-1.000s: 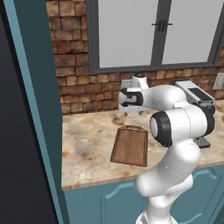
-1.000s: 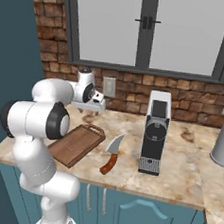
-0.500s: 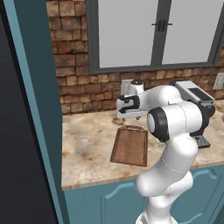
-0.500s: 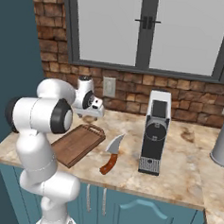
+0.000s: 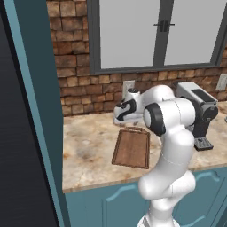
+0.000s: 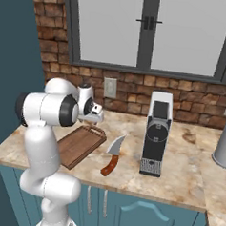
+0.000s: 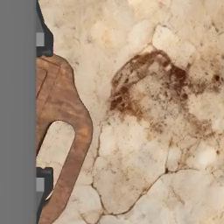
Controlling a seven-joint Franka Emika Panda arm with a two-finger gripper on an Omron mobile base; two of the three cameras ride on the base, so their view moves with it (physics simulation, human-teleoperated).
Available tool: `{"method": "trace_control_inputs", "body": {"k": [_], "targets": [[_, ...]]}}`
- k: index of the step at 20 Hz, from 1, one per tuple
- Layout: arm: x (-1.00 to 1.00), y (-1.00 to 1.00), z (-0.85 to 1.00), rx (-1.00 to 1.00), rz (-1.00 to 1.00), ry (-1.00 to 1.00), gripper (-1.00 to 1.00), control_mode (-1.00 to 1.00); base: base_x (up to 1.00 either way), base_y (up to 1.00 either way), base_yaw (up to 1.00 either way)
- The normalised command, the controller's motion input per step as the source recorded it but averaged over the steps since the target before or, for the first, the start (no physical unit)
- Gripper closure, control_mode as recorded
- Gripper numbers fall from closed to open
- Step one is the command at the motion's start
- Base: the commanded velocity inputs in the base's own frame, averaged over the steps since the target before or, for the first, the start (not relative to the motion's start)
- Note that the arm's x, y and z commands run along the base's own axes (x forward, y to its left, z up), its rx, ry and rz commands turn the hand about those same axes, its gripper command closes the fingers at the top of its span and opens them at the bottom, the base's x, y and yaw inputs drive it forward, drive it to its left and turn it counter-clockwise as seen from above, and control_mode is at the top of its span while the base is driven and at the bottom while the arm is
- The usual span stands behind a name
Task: Move the cutting board and knife to the sink. Then move spray from the cabinet to the counter.
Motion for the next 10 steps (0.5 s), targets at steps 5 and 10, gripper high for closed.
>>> {"method": "trace_control_inputs", "body": {"k": [5,10], "targets": [[0.49,0.0,-0.27,0.0,-0.05,0.03,-1.0,-1.0,0.0,0.0,0.0],[0.51,0.0,-0.19,0.0,-0.03,0.0,-1.0,-1.0,0.0,0.0,0.0]]}}
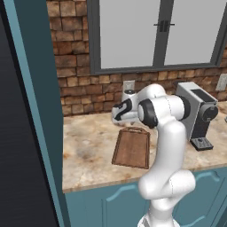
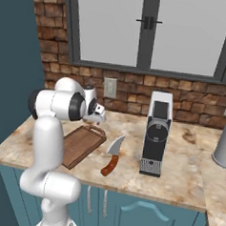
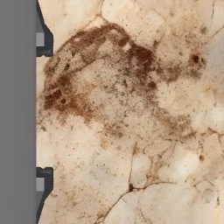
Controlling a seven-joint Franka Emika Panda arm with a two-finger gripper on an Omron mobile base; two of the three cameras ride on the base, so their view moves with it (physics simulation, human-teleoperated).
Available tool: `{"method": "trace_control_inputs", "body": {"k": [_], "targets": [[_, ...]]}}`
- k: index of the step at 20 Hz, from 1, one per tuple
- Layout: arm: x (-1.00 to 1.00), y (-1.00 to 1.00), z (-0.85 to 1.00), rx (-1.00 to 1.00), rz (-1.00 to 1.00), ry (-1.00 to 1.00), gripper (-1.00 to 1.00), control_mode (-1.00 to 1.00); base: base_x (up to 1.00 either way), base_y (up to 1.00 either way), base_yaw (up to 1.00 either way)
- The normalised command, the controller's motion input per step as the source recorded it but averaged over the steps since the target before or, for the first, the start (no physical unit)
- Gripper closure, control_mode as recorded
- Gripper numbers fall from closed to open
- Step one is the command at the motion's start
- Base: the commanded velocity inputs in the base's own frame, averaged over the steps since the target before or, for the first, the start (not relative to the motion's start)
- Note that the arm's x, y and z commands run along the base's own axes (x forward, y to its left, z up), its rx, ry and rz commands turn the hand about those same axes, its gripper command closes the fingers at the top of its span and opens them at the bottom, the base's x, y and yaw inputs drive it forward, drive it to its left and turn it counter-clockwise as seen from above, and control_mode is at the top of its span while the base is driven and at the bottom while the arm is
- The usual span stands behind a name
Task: Move the cutting board and knife to the sink. Then move spray from the cabinet to the counter.
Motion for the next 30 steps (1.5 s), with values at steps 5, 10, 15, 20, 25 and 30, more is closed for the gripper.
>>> {"method": "trace_control_inputs", "body": {"k": [5,10,15,20,25,30], "targets": [[0.36,0.0,-0.31,0.0,0.0,0.0,-1.0,-1.0,0.0,0.0,0.0],[0.14,0.0,-0.61,0.0,0.0,0.02,-1.0,-1.0,0.0,0.0,0.0],[0.0,0.0,-0.52,0.0,0.0,0.04,-1.0,-1.0,0.0,0.0,0.0],[-0.23,0.0,-0.28,0.0,0.0,0.02,-1.0,-1.0,0.0,0.0,0.0],[-0.42,0.0,-0.38,0.01,0.0,0.0,-1.0,-1.0,0.0,0.0,0.0],[-0.52,0.0,-0.23,0.04,0.0,-0.01,-1.0,-1.0,0.0,0.0,0.0]]}}
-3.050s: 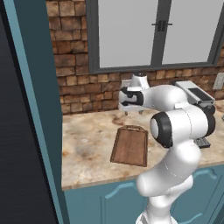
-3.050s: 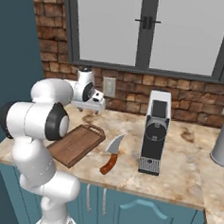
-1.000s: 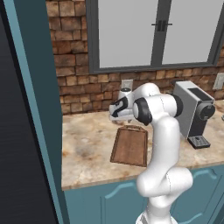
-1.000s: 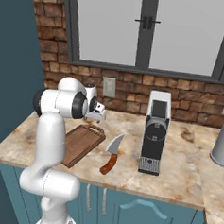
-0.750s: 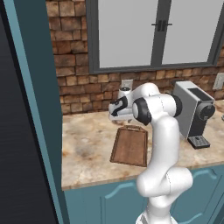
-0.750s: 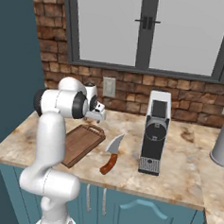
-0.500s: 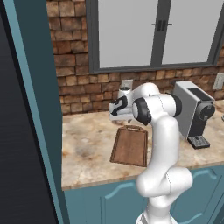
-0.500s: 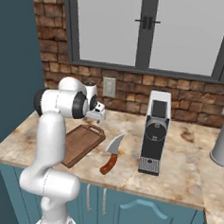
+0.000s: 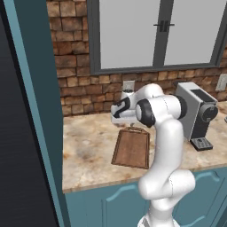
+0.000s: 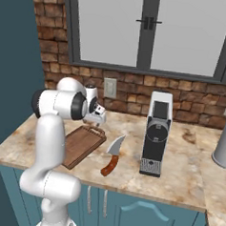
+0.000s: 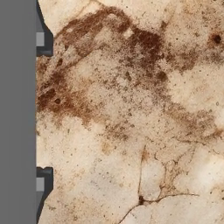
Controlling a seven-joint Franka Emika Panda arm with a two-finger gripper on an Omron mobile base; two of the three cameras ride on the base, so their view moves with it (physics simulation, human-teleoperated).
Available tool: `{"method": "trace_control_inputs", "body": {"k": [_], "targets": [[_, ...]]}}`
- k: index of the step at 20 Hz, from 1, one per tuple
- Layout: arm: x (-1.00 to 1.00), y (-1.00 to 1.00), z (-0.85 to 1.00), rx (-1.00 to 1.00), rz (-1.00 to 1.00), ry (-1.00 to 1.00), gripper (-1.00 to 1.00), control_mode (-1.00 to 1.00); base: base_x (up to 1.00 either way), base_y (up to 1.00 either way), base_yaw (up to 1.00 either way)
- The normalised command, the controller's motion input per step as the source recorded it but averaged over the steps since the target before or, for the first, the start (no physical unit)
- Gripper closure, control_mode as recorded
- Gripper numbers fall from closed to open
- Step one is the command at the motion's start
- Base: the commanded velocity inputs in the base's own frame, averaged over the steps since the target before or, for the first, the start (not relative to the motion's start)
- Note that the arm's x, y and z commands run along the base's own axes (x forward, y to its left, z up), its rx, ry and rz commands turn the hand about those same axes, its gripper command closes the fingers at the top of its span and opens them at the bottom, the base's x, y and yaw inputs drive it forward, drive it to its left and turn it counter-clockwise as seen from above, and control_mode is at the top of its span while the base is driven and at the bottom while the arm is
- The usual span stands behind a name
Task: Move the cutting board and knife to the sink. Then move spray from the cabinet to the counter.
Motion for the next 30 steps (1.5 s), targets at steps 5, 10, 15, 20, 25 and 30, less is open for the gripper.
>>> {"method": "trace_control_inputs", "body": {"k": [5,10,15,20,25,30], "targets": [[-0.52,0.0,-0.32,0.03,0.0,0.0,-1.0,-1.0,0.0,0.0,0.0],[-0.63,0.0,-0.32,0.03,0.0,0.0,-1.0,-1.0,0.0,0.0,0.0],[-0.72,0.0,-0.27,0.03,0.0,0.0,-1.0,-1.0,0.0,0.0,0.0],[-0.71,0.0,-0.25,0.03,0.0,0.0,-1.0,-1.0,0.0,0.0,0.0],[-0.68,0.0,-0.26,0.02,0.0,0.0,-1.0,-1.0,0.0,0.0,0.0],[-0.63,0.0,-0.2,0.02,0.0,0.0,-1.0,-1.0,0.0,0.0,0.0]]}}
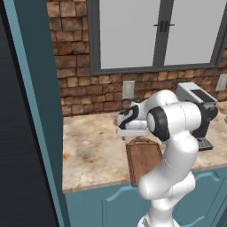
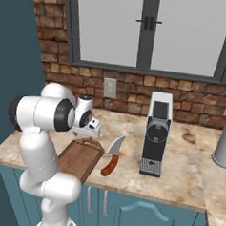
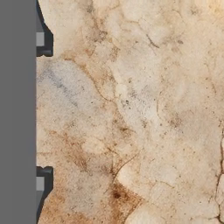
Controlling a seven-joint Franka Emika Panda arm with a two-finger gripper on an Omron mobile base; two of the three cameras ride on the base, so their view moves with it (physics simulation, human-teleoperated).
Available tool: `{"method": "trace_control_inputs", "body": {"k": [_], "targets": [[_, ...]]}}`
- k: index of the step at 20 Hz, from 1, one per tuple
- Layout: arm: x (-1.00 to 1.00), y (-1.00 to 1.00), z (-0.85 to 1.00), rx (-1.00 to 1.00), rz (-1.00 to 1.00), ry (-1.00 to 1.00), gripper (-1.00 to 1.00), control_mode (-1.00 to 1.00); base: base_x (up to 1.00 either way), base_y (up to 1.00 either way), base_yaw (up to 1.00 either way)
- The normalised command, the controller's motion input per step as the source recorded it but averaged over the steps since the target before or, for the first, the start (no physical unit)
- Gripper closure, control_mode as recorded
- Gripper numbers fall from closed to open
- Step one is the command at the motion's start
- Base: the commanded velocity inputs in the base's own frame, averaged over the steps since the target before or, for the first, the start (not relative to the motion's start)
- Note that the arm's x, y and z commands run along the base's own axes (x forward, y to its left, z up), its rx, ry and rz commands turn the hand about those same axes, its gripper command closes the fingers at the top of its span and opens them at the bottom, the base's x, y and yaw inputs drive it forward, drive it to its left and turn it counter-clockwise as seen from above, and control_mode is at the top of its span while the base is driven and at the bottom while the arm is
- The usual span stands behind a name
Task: Move the cutting board and knife to the sink. Then move spray from the cabinet to the counter.
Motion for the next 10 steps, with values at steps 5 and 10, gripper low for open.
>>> {"method": "trace_control_inputs", "body": {"k": [5,10], "targets": [[-0.32,0.0,-0.09,0.01,0.0,0.0,-1.0,-1.0,0.0,0.0,0.0],[0.46,0.0,0.06,0.0,0.0,0.01,-1.0,-1.0,0.0,0.0,0.0]]}}
